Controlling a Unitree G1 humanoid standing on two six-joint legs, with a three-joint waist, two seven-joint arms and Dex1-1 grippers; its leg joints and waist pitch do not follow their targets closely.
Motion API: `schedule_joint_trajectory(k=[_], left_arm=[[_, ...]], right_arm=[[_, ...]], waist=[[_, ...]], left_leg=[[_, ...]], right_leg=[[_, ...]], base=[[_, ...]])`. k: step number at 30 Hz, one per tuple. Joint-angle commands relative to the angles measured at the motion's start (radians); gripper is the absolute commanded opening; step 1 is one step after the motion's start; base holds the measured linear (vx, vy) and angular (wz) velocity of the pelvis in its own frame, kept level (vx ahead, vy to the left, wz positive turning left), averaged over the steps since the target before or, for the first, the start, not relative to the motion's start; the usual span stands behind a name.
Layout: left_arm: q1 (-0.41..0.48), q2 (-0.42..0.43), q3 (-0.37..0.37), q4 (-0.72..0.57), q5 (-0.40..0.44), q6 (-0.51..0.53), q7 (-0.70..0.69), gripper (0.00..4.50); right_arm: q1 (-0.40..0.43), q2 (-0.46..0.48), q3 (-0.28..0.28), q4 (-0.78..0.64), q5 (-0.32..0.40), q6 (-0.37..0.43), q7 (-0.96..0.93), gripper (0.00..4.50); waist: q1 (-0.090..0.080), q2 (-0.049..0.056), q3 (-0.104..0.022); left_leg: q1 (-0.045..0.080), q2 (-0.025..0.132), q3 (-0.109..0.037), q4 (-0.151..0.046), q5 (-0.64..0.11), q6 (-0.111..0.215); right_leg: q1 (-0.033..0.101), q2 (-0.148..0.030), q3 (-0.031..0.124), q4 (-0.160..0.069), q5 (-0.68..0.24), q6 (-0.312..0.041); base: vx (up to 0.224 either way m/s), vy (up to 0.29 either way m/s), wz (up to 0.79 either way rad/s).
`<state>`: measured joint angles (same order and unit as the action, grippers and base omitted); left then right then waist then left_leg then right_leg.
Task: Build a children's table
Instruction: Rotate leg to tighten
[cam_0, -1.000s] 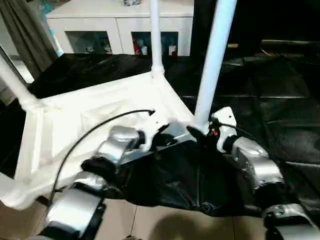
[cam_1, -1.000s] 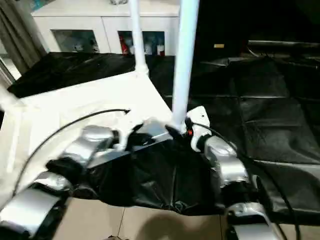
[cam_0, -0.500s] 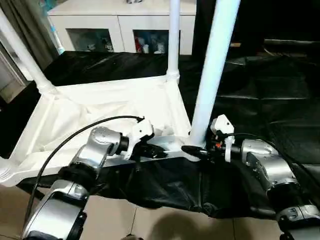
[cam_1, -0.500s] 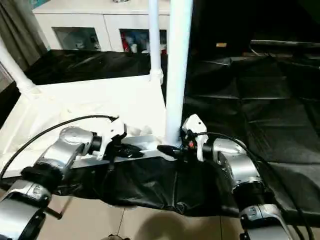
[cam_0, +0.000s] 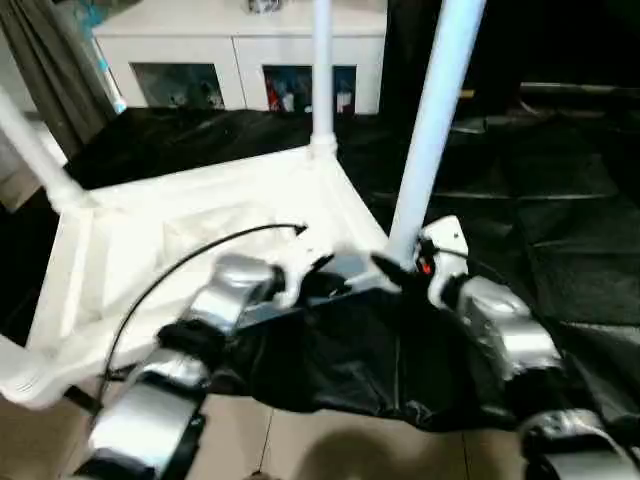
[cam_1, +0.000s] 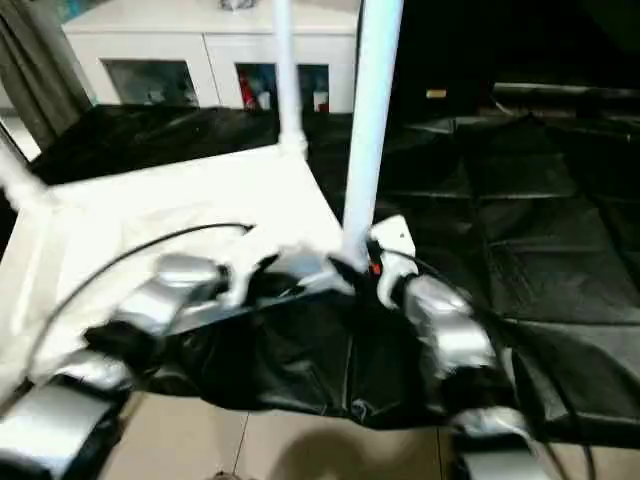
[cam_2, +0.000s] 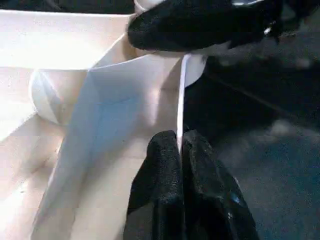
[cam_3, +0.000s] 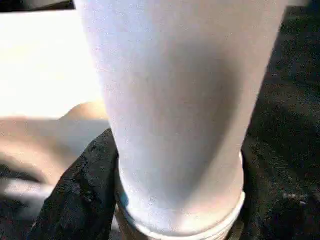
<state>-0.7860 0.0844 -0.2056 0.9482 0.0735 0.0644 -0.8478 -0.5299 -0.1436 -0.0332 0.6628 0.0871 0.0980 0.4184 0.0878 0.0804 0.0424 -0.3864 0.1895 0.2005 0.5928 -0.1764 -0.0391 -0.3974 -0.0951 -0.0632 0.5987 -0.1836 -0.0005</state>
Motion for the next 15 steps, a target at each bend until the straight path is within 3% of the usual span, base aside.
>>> schedule_joint_trajectory(k=[1, 2, 3, 5, 6, 7, 9, 10, 15], left_arm=[[-0.036, -0.052, 0.056, 0.004, -0.039, -0.016, 0.116, 0.00], [-0.039, -0.057, 0.056, 0.009, -0.038, -0.018, 0.123, 0.00], [-0.050, -0.079, 0.051, 0.032, -0.028, -0.026, 0.150, 0.00], [-0.052, -0.087, 0.047, 0.039, -0.024, -0.031, 0.152, 0.00], [-0.053, -0.090, 0.044, 0.043, -0.022, -0.034, 0.151, 0.00], [-0.053, -0.090, 0.044, 0.043, -0.023, -0.035, 0.146, 0.00], [-0.040, -0.070, 0.035, 0.030, -0.029, -0.052, 0.073, 0.00], [-0.037, -0.063, 0.032, 0.027, -0.031, -0.058, 0.051, 0.00], [0.007, 0.010, -0.002, -0.045, -0.049, -0.075, -0.147, 0.00]], right_arm=[[0.026, 0.060, 0.032, 0.070, -0.013, 0.039, -0.053, 2.74], [0.024, 0.067, 0.033, 0.073, -0.016, 0.038, -0.062, 2.74], [0.012, 0.096, 0.044, 0.085, -0.038, 0.030, -0.098, 2.74], [0.006, 0.105, 0.056, 0.088, -0.049, 0.022, -0.098, 2.74], [0.002, 0.110, 0.063, 0.090, -0.055, 0.017, -0.095, 3.44], [0.002, 0.111, 0.063, 0.087, -0.050, 0.017, -0.086, 3.44], [0.006, 0.095, 0.062, 0.047, -0.008, 0.021, 0.013, 3.50], [0.008, 0.087, 0.064, 0.037, -0.003, 0.020, 0.036, 3.79], [0.017, -0.010, 0.113, 0.001, -0.014, -0.014, 0.217, 3.89]], waist=[[-0.007, -0.018, -0.059], [-0.007, -0.021, -0.060], [-0.005, -0.011, -0.062], [-0.009, -0.014, -0.060], [-0.007, -0.013, -0.062], [-0.008, -0.013, -0.062], [-0.008, -0.015, -0.061], [-0.008, -0.015, -0.061], [-0.004, -0.017, -0.068]], left_leg=[[0.025, 0.035, -0.021, -0.074, -0.234, 0.024], [0.024, 0.035, -0.024, -0.076, -0.235, 0.026], [0.023, 0.035, -0.024, -0.074, -0.229, 0.032], [0.022, 0.034, -0.024, -0.077, -0.241, 0.034], [0.024, 0.034, -0.024, -0.076, -0.247, 0.036], [0.022, 0.034, -0.024, -0.076, -0.246, 0.038], [0.019, 0.034, -0.025, -0.077, -0.251, 0.050], [0.019, 0.034, -0.025, -0.077, -0.251, 0.050], [0.009, 0.037, -0.023, -0.068, -0.177, 0.089]], right_leg=[[0.034, -0.057, 0.036, -0.086, -0.290, -0.195], [0.038, -0.057, 0.035, -0.084, -0.282, -0.195], [0.038, -0.058, 0.035, -0.082, -0.267, -0.193], [0.038, -0.056, 0.033, -0.086, -0.269, -0.191], [0.039, -0.059, 0.034, -0.086, -0.272, -0.190], [0.039, -0.058, 0.034, -0.086, -0.270, -0.190], [0.042, -0.058, 0.033, -0.085, -0.263, -0.189], [0.042, -0.058, 0.033, -0.085, -0.263, -0.189], [0.051, -0.059, 0.029, -0.070, -0.162, -0.216]], base=[[0.000, 0.000, 0.00], [0.000, 0.000, 0.00], [0.000, 0.000, 0.00], [0.000, 0.000, 0.00], [0.000, 0.000, 0.00], [0.000, 0.000, 0.00], [0.000, 0.000, 0.00], [0.000, 0.000, 0.00], [0.000, 0.000, 0.00]])
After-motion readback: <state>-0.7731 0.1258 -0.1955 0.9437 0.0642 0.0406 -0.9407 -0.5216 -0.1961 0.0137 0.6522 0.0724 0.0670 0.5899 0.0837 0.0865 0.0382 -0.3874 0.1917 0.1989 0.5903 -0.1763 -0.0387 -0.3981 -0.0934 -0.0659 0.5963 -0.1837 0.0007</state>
